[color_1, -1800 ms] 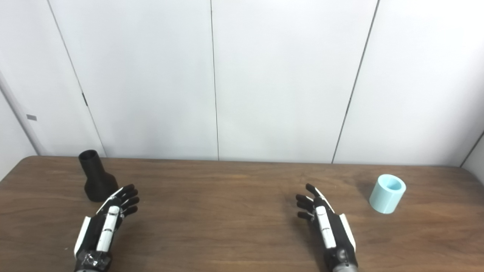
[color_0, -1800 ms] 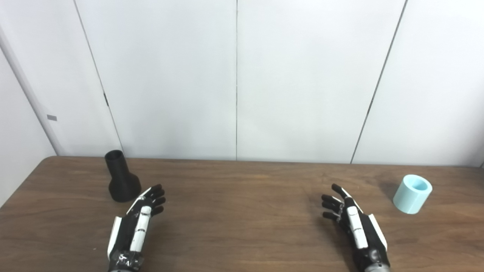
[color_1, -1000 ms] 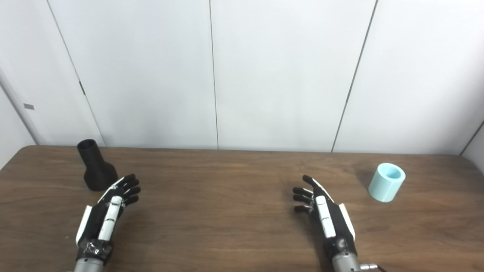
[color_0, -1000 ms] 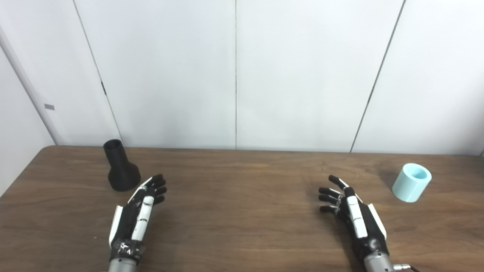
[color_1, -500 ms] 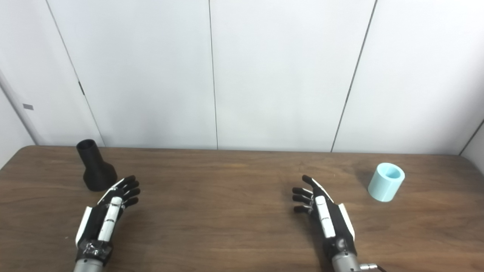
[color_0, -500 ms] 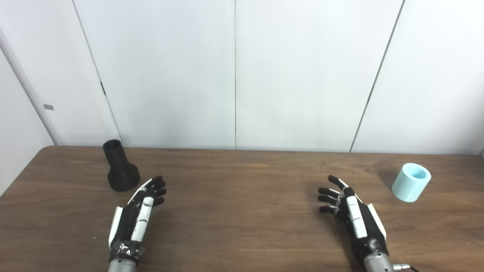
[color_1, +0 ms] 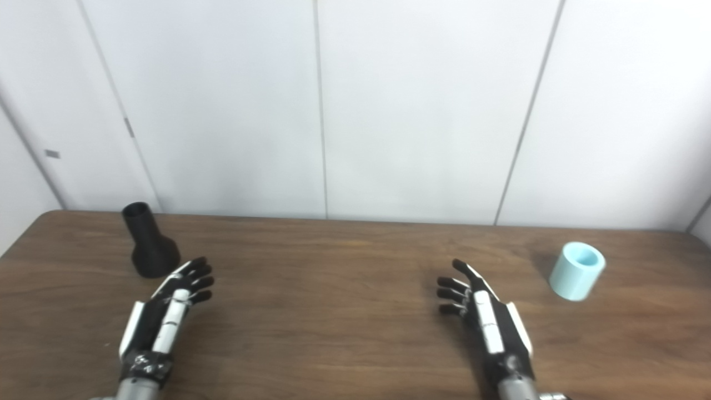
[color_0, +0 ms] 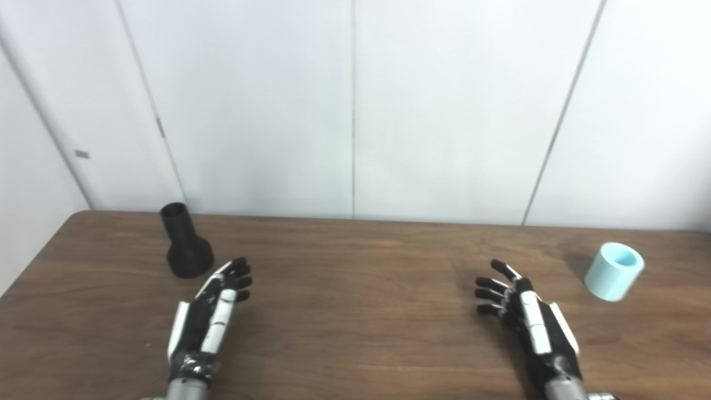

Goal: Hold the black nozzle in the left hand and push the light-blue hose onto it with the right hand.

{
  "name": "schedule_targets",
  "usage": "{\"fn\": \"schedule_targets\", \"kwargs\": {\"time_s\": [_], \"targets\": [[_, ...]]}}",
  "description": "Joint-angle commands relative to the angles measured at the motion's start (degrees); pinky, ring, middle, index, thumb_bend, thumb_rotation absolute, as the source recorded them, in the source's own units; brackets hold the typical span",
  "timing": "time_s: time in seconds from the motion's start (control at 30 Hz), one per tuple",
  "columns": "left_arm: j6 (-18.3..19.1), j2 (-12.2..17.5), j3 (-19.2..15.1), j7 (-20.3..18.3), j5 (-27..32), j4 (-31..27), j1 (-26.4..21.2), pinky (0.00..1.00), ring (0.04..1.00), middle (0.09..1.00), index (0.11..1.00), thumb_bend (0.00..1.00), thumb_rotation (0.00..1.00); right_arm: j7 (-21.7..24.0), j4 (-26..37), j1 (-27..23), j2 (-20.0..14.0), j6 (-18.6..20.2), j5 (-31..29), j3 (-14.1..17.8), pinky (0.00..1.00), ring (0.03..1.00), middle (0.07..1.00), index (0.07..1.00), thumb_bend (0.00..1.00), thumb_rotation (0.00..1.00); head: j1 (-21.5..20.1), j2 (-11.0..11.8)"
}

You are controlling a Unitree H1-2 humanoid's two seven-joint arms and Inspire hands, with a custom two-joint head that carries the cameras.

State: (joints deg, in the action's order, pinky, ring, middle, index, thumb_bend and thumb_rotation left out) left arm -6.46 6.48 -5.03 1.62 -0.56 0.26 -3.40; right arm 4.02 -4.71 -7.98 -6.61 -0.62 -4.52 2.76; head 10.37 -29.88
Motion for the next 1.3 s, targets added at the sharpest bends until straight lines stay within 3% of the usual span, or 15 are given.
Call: {"fn": "schedule_targets", "kwargs": {"time_s": [0.0, 0.17, 0.37, 0.63, 0.7, 0.87, 1.0, 1.27], "targets": [[1.1, -1.65, 0.91, 0.74, -1.01, -0.1, 2.41, 0.76, 0.802, 0.832, 0.832, 0.48, 0.77, 0.6, -1.29, 0.9, -0.83, 0.19, -0.43, 0.43, 0.64, 0.735, 0.738, 0.867, 0.49, 1.0, 1.12, 0.47], [2.06, -2.8, 1.1, 0.92, -1.37, -0.25, 2.61, 0.77, 0.812, 0.841, 0.85, 0.43, 0.74, 1.14, -2.03, 0.93, -1.22, 0.14, -1.77, 1.23, 0.63, 0.726, 0.737, 0.87, 0.48, 1.0, 3.84, 1.89], [0.89, -3.2, 1.38, 0.81, -1.77, 1.68, 2.23, 0.8, 0.83, 0.853, 0.865, 0.46, 0.79, 1.67, -2.55, 0.91, -1.6, 0.13, -2.6, 1.81, 0.63, 0.727, 0.745, 0.881, 0.47, 1.0, 6.49, 3.48], [-3.41, -3.51, 1.68, 0.38, -1.77, 5.41, 1.41, 0.81, 0.839, 0.865, 0.867, 0.42, 0.82, 1.7, -2.97, 0.75, -1.55, 0.77, -3.58, 2.57, 0.64, 0.727, 0.745, 0.885, 0.41, 1.0, 9.75, 6.08], [-3.06, -3.86, 1.82, 0.9, -2.44, 5.26, 1.48, 0.8, 0.831, 0.86, 0.86, 0.42, 0.82, 1.9, -3.37, 0.7, -1.67, 0.38, -3.8, 2.66, 0.65, 0.728, 0.746, 0.886, 0.4, 1.0, 10.56, 6.6], [-2.59, -4.36, 2.15, 1.79, -4.07, 5.14, 1.56, 0.78, 0.819, 0.854, 0.851, 0.41, 0.83, 1.95, -3.29, 0.73, -1.77, 0.58, -3.63, 2.8, 0.66, 0.733, 0.754, 0.89, 0.4, 1.0, 10.87, 6.98], [-2.39, -4.68, 2.18, 2.07, -4.74, 4.68, 1.7, 0.76, 0.808, 0.849, 0.846, 0.33, 0.84, 2.08, -2.58, 0.93, -1.96, 1.17, -3.32, 2.61, 0.65, 0.722, 0.744, 0.897, 0.41, 1.0, 10.28, 7.09], [-1.7, -4.39, 2.01, 1.54, -4.48, 4.25, 1.72, 0.76, 0.807, 0.846, 0.84, 0.35, 0.79, 1.94, -1.37, 1.21, -1.38, 2.14, -3.98, 2.86, 0.63, 0.73, 0.758, 0.903, 0.37, 1.0, 10.14, 6.85]]}}
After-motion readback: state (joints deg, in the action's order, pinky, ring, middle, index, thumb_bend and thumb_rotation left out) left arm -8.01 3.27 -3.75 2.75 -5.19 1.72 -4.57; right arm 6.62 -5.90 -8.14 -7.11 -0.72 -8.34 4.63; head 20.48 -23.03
